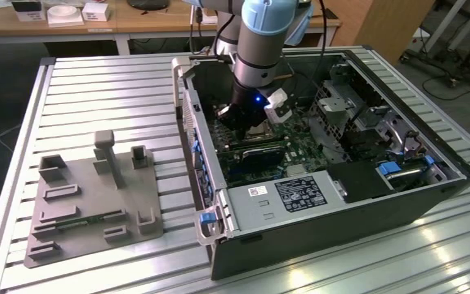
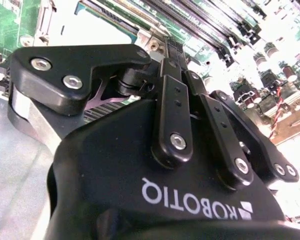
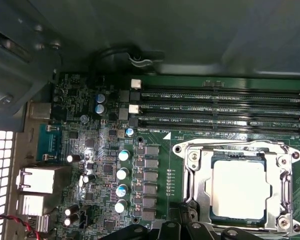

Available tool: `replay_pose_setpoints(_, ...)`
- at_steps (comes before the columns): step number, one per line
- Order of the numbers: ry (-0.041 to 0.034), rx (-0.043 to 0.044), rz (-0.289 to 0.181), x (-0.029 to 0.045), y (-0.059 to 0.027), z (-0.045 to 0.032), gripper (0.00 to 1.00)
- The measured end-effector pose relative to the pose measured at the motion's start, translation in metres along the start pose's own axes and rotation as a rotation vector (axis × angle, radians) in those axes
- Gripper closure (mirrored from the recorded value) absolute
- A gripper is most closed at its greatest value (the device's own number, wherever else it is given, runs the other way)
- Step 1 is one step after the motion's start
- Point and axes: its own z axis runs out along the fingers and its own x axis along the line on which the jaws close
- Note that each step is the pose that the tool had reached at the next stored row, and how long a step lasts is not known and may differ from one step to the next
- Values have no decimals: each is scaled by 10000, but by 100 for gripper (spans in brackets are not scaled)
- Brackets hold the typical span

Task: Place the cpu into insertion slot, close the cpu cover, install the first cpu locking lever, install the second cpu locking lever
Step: 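Install the second cpu locking lever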

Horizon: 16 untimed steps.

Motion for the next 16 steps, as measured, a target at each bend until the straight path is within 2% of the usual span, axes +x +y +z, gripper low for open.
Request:
replay_pose_setpoints(8,-3,19,-2,1,-25,1,90)
replay_pose_setpoints(11,-45,-13,-6,-6,-16,-49,90)
replay_pose_setpoints(16,-25,4,-3,-2,-8,-202,90)
